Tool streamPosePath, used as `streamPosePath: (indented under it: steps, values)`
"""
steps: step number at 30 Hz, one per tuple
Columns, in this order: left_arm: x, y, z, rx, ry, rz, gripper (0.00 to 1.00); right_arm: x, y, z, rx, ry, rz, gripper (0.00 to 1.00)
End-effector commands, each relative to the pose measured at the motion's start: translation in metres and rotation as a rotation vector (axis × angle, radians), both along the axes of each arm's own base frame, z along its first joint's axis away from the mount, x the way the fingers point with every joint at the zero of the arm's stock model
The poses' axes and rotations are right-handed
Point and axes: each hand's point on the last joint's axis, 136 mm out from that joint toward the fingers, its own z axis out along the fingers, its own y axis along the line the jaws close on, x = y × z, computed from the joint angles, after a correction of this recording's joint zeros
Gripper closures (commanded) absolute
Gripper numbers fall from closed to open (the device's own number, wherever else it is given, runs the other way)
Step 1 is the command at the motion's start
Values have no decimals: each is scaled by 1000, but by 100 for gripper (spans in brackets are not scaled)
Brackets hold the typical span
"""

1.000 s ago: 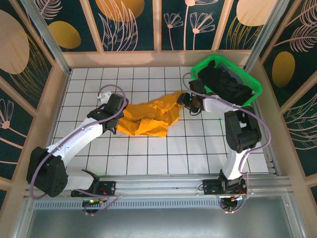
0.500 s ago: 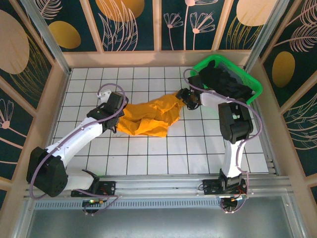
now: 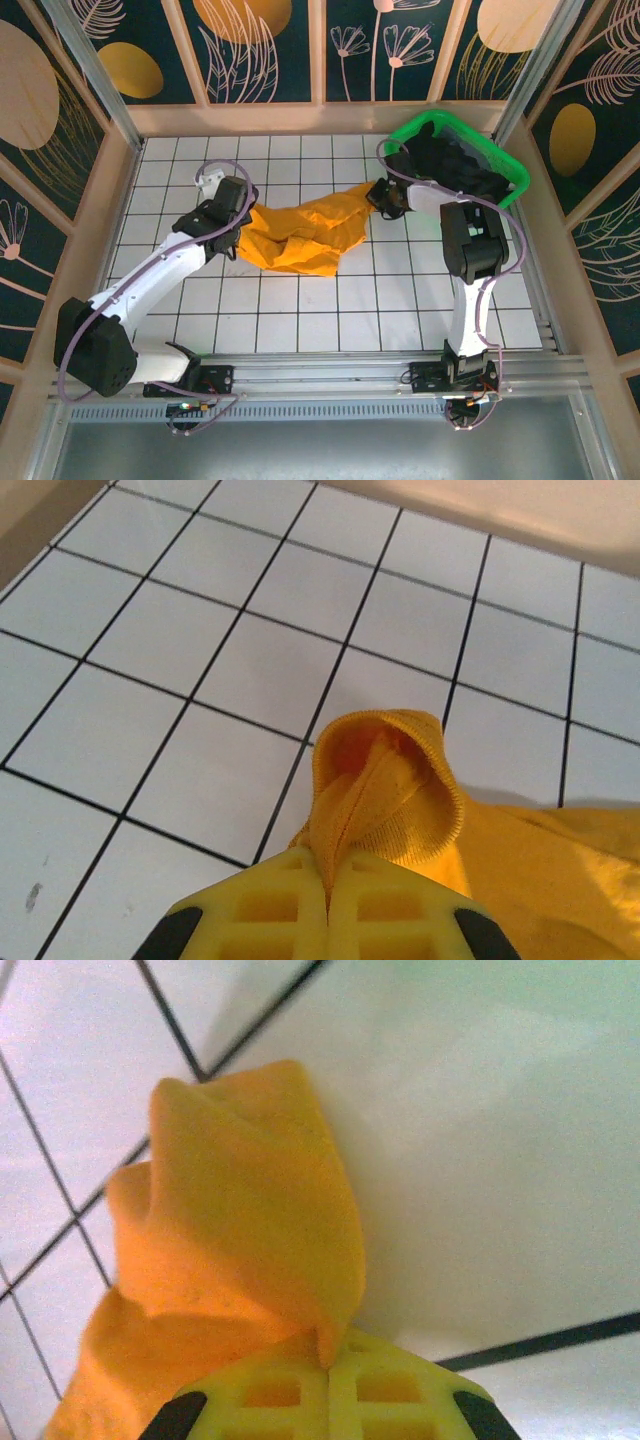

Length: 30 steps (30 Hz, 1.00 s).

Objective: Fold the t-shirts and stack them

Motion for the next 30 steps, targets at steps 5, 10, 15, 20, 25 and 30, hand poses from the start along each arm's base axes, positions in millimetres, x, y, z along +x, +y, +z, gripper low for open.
streamPosePath:
  steps: [5, 10, 15, 20, 25, 30]
  values:
    - [22, -2, 66, -22, -174, 19, 100, 32, -13, 142, -71, -310, -18, 100]
    - [29, 3, 115, -59, -318, 51, 100, 35, -18, 223, -92, -466, -8, 100]
    - [20, 16, 165, -102, -491, 95, 100, 29, -20, 292, -103, -600, 7, 100]
    - [-4, 30, 195, -157, -627, 104, 100, 8, -23, 331, -117, -685, 35, 100]
    - [-37, 47, 206, -204, -704, 109, 96, -30, -29, 346, -116, -741, 51, 100]
    - [-67, 58, 209, -273, -750, 96, 91, -78, -36, 340, -84, -747, 70, 100]
